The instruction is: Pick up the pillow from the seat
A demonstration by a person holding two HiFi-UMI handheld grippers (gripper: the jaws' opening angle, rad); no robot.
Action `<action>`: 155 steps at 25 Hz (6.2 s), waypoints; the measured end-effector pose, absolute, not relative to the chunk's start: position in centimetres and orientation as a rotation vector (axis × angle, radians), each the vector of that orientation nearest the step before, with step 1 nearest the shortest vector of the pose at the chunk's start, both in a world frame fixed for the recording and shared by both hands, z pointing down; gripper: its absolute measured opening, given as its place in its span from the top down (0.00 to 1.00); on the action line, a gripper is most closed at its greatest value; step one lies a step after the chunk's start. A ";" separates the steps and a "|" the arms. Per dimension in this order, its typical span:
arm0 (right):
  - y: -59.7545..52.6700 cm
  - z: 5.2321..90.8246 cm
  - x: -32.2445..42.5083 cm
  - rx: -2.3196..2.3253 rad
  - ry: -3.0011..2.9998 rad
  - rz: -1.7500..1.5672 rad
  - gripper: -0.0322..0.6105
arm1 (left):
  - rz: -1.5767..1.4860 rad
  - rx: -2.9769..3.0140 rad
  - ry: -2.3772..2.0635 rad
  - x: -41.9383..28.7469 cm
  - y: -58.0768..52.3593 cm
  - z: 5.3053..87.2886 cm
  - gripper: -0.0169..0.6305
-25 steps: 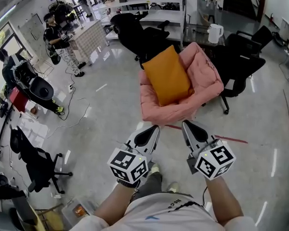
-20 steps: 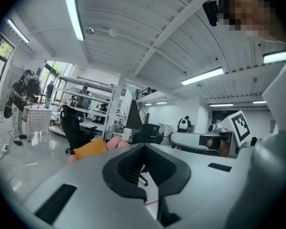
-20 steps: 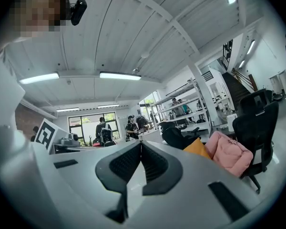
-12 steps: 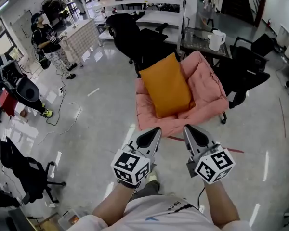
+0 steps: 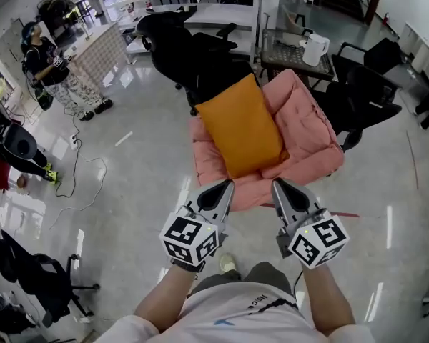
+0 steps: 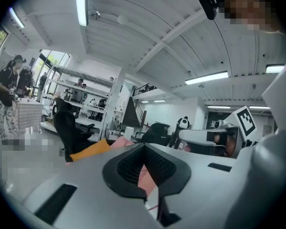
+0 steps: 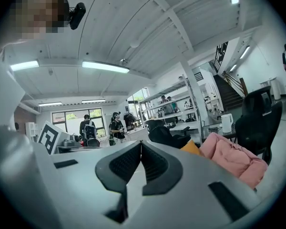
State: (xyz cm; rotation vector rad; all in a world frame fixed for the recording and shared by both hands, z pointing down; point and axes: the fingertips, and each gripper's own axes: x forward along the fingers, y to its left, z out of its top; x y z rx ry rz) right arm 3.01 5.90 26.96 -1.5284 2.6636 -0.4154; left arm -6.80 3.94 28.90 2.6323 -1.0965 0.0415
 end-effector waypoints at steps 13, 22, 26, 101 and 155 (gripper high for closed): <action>-3.9 29.4 5.3 -1.569 2.696 -0.422 0.93 | 0.066 2.531 -1.096 -5.4 -5.3 32.9 0.96; -16.5 32.9 7.2 -1.498 2.832 -0.454 0.92 | 0.123 2.421 -1.172 -4.0 -16.3 37.3 0.96; -21.8 36.1 8.5 -1.449 2.955 -0.472 0.92 | 0.118 2.353 -1.186 -3.0 -21.2 40.7 0.96; -39.5 74.1 17.7 -2.029 3.139 -0.647 0.83 | 0.035 1.954 -1.234 -7.1 -38.6 80.6 0.82; -29.4 12.8 15.9 -1.723 2.559 0.330 0.86 | -0.374 2.683 -1.711 -9.9 -28.6 11.4 0.86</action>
